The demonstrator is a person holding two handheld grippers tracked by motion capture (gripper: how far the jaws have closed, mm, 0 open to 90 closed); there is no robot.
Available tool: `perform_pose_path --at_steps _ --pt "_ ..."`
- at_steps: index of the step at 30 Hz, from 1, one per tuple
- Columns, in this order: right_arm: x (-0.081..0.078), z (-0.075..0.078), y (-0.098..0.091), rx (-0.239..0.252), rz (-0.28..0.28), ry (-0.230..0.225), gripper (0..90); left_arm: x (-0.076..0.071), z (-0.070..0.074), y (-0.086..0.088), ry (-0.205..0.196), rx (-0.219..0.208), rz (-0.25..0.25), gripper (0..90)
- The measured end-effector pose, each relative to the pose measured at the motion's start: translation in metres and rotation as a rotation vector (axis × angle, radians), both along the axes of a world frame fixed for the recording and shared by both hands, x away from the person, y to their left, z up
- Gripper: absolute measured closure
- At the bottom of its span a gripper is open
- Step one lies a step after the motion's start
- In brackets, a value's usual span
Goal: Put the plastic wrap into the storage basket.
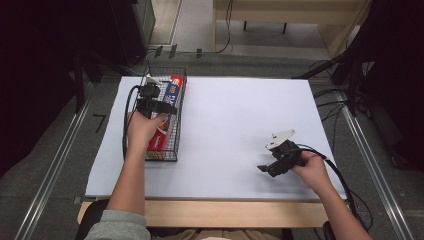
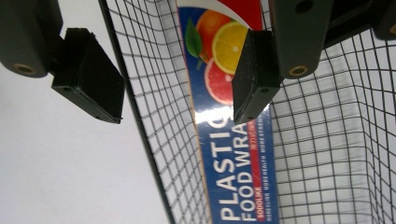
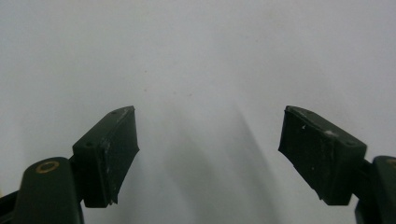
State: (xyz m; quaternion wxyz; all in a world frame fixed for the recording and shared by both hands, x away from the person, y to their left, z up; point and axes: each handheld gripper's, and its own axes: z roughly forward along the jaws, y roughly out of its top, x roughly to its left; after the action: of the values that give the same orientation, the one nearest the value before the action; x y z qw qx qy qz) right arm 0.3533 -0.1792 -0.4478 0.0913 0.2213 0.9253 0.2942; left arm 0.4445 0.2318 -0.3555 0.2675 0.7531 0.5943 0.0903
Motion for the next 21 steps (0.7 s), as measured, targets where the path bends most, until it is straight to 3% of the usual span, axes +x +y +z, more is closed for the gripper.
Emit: perform_pose_path --at_steps 5,9,14,21 --pt "0.000 0.000 0.000 -0.004 -0.001 0.003 20.6 -0.016 0.006 -0.006 -0.025 0.014 -0.076 31.6" --pt "0.000 0.000 0.000 0.002 -0.001 0.006 20.6 -0.030 0.012 -0.007 -0.042 -0.061 -0.147 29.8" --pt "0.000 0.000 0.000 0.003 -0.001 0.010 20.6 -0.045 0.018 -0.016 -0.054 -0.083 -0.228 28.7" --pt "0.000 0.000 0.000 0.006 0.002 0.007 20.5 -0.064 0.014 -0.035 -0.080 -0.087 -0.364 28.3"
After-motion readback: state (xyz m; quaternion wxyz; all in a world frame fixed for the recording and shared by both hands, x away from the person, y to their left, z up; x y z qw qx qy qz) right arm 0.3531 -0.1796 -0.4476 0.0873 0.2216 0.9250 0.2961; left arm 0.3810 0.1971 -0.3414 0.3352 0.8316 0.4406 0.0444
